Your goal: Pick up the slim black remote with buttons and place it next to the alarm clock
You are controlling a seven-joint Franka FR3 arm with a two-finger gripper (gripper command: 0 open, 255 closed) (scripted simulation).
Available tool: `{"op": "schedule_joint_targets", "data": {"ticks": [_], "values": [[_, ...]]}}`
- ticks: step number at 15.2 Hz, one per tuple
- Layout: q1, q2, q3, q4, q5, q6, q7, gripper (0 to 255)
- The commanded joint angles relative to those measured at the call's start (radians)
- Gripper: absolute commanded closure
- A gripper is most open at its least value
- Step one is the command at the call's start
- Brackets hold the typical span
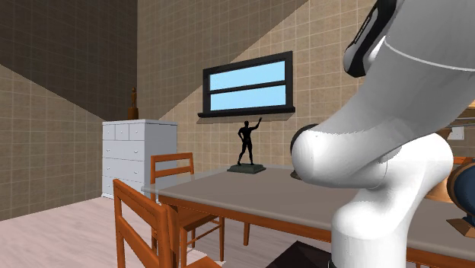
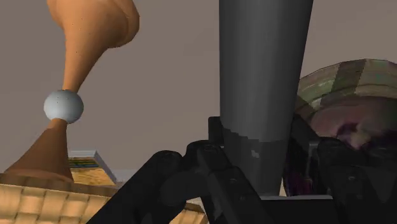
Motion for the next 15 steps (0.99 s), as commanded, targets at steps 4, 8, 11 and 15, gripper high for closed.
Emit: {"op": "schedule_joint_targets", "data": {"ticks": [4, 8, 11, 15], "values": [[-0.065, 0.060, 0.007, -0.074, 0.028, -0.154, -0.026, 255], [-0.069, 0.076, -0.014, -0.115, 0.011, -0.096, -0.021, 255], [-0.072, 0.093, -0.030, -0.145, -0.002, -0.050, -0.017, 255], [-0.075, 0.120, -0.052, -0.181, -0.020, 0.014, -0.012, 255]]}}
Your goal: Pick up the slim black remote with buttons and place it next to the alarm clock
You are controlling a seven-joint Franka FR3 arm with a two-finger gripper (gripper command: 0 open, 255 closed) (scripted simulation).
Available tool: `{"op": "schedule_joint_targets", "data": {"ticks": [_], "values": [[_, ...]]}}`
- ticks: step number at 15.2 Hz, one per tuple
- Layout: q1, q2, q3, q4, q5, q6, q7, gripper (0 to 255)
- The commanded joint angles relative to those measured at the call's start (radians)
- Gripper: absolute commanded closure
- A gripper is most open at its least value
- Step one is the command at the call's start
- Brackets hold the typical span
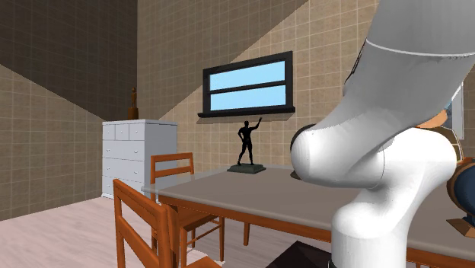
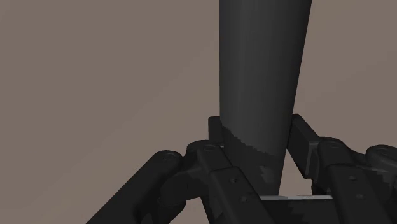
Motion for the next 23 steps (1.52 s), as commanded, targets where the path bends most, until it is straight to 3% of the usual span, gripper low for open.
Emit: {"op": "schedule_joint_targets", "data": {"ticks": [1, 18, 23], "values": [[0.000, 0.016, -0.011, -0.016, -0.008, 0.032, 0.003, 255], [0.017, 0.224, -0.125, -0.126, -0.065, 0.349, 0.019, 255], [0.019, 0.235, -0.130, -0.129, -0.065, 0.363, 0.019, 255]]}}
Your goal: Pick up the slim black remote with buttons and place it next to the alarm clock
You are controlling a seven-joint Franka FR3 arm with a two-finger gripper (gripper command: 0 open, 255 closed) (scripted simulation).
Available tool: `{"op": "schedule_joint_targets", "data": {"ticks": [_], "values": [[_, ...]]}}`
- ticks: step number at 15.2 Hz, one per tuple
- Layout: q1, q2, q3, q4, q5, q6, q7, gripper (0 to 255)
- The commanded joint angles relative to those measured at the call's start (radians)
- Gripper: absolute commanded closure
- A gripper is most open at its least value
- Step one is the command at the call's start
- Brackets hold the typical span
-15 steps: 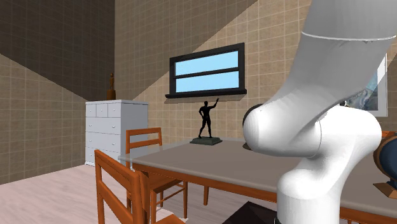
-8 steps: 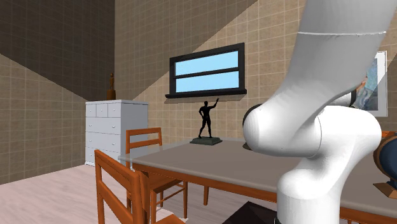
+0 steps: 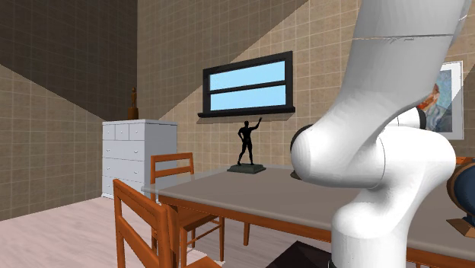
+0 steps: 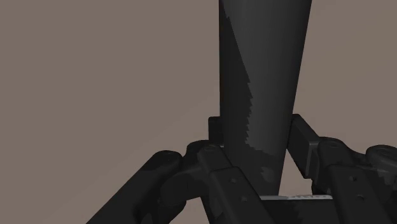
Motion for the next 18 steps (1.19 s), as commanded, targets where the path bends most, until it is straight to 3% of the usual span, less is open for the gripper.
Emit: {"op": "schedule_joint_targets", "data": {"ticks": [1, 3, 4, 9, 13, 18], "values": [[0.000, 0.001, 0.000, 0.000, 0.000, 0.001, 0.000, 255], [0.000, 0.001, 0.000, 0.000, 0.000, 0.001, 0.000, 255], [0.000, 0.001, 0.000, 0.000, 0.000, 0.001, 0.000, 0], [0.000, 0.001, 0.000, 0.000, 0.000, 0.001, 0.000, 0], [-0.041, -0.175, 0.081, 0.019, 0.007, -0.197, 0.003, 0], [-0.042, -0.175, 0.082, 0.019, 0.007, -0.197, 0.003, 0]]}}
